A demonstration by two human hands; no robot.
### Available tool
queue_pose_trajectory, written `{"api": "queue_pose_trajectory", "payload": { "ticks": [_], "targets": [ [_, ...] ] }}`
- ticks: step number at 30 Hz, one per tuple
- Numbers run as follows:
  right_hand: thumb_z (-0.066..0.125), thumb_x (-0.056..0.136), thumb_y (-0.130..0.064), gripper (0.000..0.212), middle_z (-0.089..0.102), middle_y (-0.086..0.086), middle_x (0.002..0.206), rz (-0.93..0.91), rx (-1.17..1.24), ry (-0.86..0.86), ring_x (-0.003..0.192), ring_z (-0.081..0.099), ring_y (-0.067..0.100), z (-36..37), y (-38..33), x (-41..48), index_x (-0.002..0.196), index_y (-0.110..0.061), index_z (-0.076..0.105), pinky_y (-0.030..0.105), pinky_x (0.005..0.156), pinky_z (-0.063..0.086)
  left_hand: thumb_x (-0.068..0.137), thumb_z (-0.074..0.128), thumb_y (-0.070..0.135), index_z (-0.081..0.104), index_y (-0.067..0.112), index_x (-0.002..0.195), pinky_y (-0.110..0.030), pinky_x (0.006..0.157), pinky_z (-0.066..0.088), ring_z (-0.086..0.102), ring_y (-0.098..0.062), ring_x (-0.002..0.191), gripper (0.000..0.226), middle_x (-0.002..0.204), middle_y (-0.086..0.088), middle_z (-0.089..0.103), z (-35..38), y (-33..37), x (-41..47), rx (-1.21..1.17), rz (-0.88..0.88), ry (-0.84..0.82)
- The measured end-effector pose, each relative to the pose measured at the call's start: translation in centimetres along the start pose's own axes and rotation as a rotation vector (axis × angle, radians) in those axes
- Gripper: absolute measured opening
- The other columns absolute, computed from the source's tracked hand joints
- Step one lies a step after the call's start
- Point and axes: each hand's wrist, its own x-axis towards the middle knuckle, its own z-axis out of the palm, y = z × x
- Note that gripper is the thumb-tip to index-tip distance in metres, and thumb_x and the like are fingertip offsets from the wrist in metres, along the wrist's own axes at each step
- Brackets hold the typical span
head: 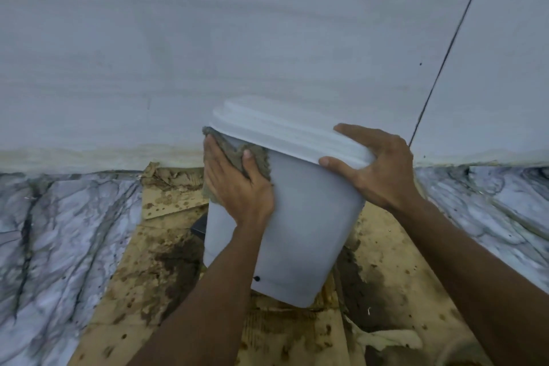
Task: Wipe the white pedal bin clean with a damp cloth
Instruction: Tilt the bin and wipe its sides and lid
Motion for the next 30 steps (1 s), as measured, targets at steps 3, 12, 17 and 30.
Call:
{"api": "queue_pose_trajectory", "payload": {
  "ticks": [3,12,17,30],
  "targets": [
    [0.067,0.067,-0.080,0.072,0.069,-0.009,0.128,0.001,-0.020,-0.025,0.122,0.063,0.015,-0.6,-0.5,-1.0,0.122,-0.034,0.072,0.050,0.105,0.049,0.105,0.033,0.050,0.054,0.017,0.140,-0.047,0.104,0.044,0.055,-0.027,0.123,0.052,0.133,-0.004,0.061,-1.3,1.8,1.9,-0.203,-0.346,0.059],
    [0.061,0.068,-0.082,0.077,0.064,-0.014,0.131,-0.079,-0.112,-0.052,0.126,0.058,0.011,-1.7,-3.2,-4.3,0.126,-0.033,0.069,0.048,0.110,0.043,0.105,0.042,0.048,0.071,0.012,0.118,-0.030,0.094,0.052,0.066,-0.014,0.107,0.048,0.109,0.006,0.071,-9.8,5.7,8.5,-0.613,-0.403,-0.114],
    [0.057,0.064,-0.085,0.083,0.065,-0.009,0.134,-0.125,-0.268,-0.116,0.119,0.054,0.015,-1.9,-5.6,-6.2,0.127,-0.031,0.067,0.040,0.099,0.035,0.103,0.036,0.056,0.065,0.032,0.131,-0.031,0.109,0.029,0.048,-0.014,0.133,0.047,0.140,0.009,0.060,-11.7,9.3,7.2,0.316,0.344,-0.860],
    [0.034,0.082,-0.088,0.094,0.037,0.002,0.161,-0.186,-0.444,-0.323,0.150,0.032,0.028,-0.7,-8.3,-7.7,0.154,-0.027,0.038,0.051,0.121,0.012,0.098,0.017,0.071,0.015,0.035,0.160,-0.043,0.125,0.002,0.002,-0.017,0.155,0.071,0.169,-0.002,0.009,-7.7,9.1,10.5,0.716,0.449,-1.196]
  ]
}}
